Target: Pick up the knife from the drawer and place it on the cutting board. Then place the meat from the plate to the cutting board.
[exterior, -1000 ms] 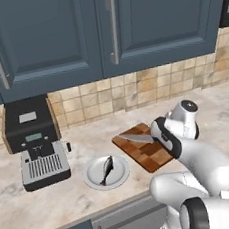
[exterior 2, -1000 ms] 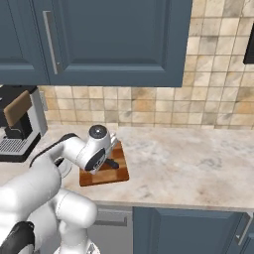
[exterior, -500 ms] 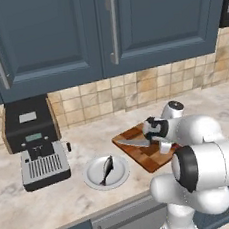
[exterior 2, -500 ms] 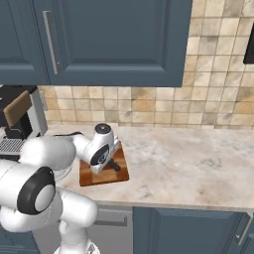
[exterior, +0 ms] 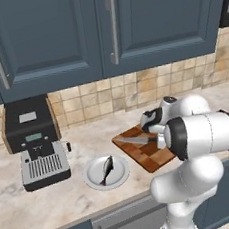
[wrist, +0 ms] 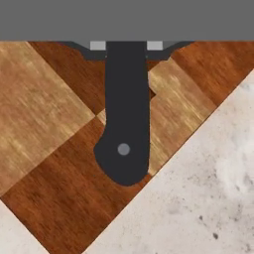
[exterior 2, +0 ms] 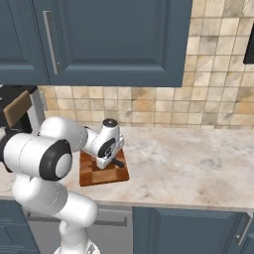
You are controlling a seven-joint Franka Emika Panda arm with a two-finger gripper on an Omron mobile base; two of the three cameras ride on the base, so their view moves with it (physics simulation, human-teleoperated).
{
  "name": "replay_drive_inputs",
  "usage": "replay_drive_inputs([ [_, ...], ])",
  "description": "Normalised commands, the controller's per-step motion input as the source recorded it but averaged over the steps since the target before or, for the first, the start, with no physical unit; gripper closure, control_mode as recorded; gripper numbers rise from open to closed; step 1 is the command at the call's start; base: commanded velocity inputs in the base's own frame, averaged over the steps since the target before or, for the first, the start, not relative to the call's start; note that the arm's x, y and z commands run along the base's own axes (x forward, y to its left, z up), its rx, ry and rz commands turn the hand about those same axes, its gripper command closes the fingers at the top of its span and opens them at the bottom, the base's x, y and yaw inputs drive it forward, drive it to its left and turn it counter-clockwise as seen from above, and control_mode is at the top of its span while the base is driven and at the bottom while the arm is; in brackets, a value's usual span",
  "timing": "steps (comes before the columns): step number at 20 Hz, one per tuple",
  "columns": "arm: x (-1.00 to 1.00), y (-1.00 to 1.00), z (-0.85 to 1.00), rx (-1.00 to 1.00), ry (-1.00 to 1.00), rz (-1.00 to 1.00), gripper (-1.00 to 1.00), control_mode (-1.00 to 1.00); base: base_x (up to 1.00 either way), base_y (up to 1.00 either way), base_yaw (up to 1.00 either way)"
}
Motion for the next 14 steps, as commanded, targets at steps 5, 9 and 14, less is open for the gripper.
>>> replay_drive_inputs([
  [5, 0.02, -0.08, -0.17, 0.00, 0.01, -0.10, 1.00, -1.00, 0.00, 0.00, 0.00],
  [9, 0.00, -0.01, -0.21, 0.00, 0.06, -0.09, 1.00, -1.00, 0.00, 0.00, 0.00],
  [14, 0.02, 0.00, -0.30, 0.00, 0.09, -0.04, 1.00, -1.00, 0.00, 0.00, 0.00],
])
